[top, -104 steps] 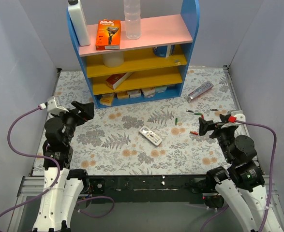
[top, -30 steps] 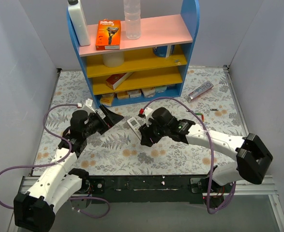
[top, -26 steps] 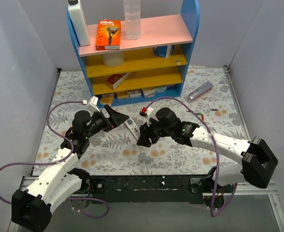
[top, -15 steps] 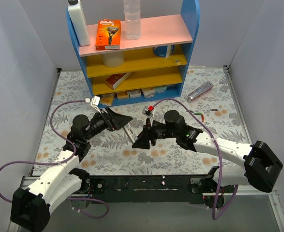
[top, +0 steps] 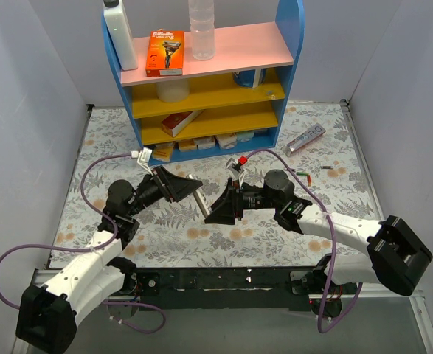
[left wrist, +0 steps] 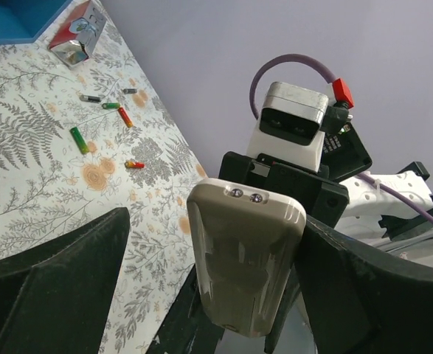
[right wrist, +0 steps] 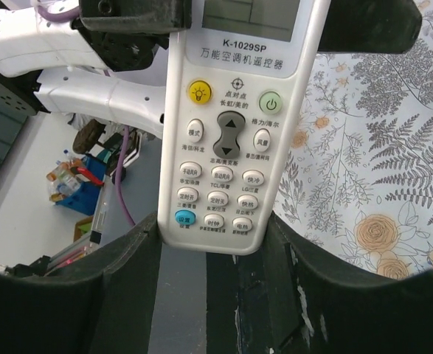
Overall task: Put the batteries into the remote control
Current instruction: Adjust the remote control.
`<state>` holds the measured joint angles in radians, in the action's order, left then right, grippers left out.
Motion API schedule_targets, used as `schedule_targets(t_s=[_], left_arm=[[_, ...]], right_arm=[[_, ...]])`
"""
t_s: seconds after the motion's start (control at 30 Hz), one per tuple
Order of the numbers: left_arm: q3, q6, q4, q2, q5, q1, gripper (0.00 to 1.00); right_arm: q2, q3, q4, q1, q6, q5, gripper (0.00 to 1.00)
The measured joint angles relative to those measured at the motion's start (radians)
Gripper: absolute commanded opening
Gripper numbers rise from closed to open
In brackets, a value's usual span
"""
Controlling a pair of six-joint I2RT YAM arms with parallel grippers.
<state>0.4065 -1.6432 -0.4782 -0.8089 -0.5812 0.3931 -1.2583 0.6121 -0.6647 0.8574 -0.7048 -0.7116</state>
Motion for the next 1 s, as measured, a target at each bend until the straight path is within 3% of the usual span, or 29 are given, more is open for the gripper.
schedule_targets(t_s=[0.13, 0.17, 0.23, 0.27, 0.33, 0.37, 0.47, 0.57, 0.73, 1.0], left_arm=[[0.0, -0.03, -0.049, -0.025, -0.016, 0.002, 0.6], [0.0, -0.034, -0.058, -0.027, -0.02, 0.003, 0.44], [0.0, -0.047, -0.068, -0.027, -0.023, 0.003, 0.31], [0.0, -0.052, -0.072, -0.026, -0.024, 0.005, 0.18], [0.001, -0.061, -0.064, -0.026, -0.019, 0.007, 0.06], [0.001, -0.063, -0.054, -0.026, -0.013, 0.008, 0.01], [0.021, -0.055, 0.031, -0.024, 0.025, 0.017, 0.0], [0.082, -0.037, 0.192, -0.034, 0.126, 0.034, 0.0], [0.243, -0.034, 0.513, -0.125, 0.36, 0.078, 0.0], [0.397, -0.073, 0.766, -0.286, 0.55, 0.191, 0.0]], right_arm=[[-0.009, -0.004, -0.03, -0.002, -0.03, -0.013, 0.06], [-0.013, -0.006, -0.037, -0.004, -0.036, -0.016, 0.07], [-0.02, -0.007, -0.042, -0.005, -0.047, -0.018, 0.12], [-0.026, -0.008, -0.047, -0.006, -0.043, -0.017, 0.21], [-0.027, -0.009, -0.043, -0.006, -0.039, -0.014, 0.36], [-0.027, -0.008, -0.04, -0.006, -0.04, -0.013, 0.52], [-0.026, -0.006, -0.006, -0.006, -0.026, 0.005, 0.78], [-0.01, 0.008, 0.081, -0.006, 0.025, 0.053, 0.87], [0.063, 0.064, 0.269, -0.005, 0.154, 0.209, 0.9], [0.072, 0.159, 0.399, 0.004, 0.316, 0.375, 0.89]])
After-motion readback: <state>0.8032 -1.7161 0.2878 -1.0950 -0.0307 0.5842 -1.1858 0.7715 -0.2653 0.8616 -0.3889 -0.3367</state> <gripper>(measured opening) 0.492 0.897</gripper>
